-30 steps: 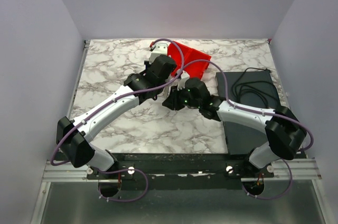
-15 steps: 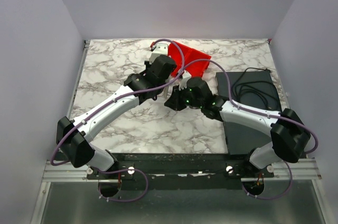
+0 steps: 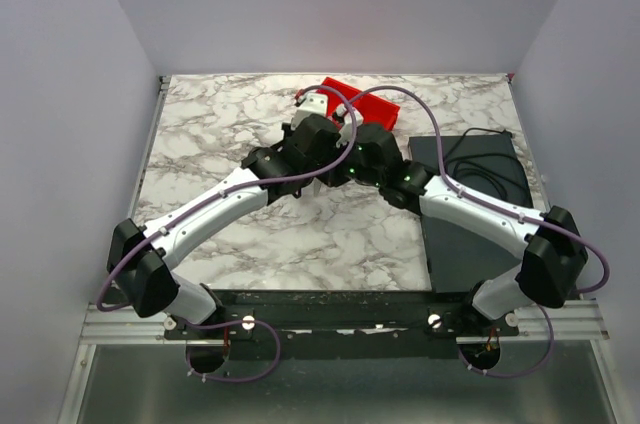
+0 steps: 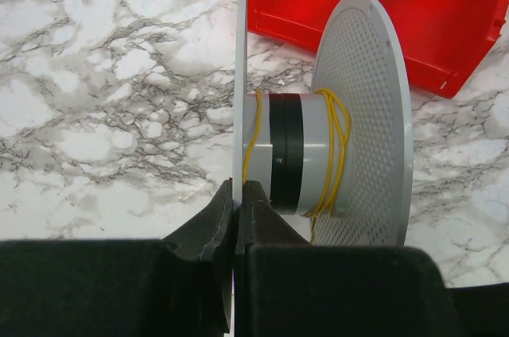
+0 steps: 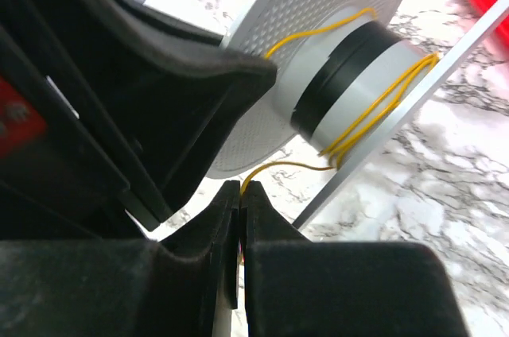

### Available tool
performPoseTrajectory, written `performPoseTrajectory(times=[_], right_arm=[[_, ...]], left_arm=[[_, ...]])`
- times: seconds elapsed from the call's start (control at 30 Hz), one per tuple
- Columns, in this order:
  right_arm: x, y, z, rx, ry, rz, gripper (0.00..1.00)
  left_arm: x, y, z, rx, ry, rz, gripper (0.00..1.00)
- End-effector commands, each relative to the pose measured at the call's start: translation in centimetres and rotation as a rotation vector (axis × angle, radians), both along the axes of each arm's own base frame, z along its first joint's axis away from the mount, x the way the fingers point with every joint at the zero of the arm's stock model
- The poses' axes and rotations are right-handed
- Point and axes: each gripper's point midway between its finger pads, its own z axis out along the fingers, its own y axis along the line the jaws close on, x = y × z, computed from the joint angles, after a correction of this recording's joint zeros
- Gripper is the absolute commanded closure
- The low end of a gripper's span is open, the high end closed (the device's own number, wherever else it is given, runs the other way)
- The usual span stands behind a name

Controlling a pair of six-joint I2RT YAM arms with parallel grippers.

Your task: Wrap the cables

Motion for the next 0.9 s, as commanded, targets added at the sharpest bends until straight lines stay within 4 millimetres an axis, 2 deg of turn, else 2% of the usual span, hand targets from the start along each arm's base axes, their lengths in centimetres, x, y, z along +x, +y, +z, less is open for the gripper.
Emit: performPoseTrajectory(times=[0.0,0.13,0.4,0.67,0.87], right_arm=[[1.3,-0.9,-1.0,-0.09,-0.003,-0.06,0.92],[1.7,-1.2,-1.4,-0.101,0.004,-0.072,0.92],[1.9,-1.7,-1.5,-0.077,0.051,-0.061,0.83],[2.1,-2.0,-2.7,-0.067,0.102,-0.083,0.83],[1.7,-2.2,-1.8,-0.036,0.086,-0.079,0.83]], left_arm=[[-0.1,-0.8,1.6,-0.045,-0.075,-0.059,1.0],[-0.4,-0.9,1.6,-0.047,-0.109,-0.108,1.0],[-0.4,-0.8,2.6,0.035,-0.207,-0.223,1.0],[-0.4,-1.2,2.6,0.026,-0.209,-0.24,1.0],[-0.3,-1.2,2.4,0.034,-0.205,-0.235,1.0]])
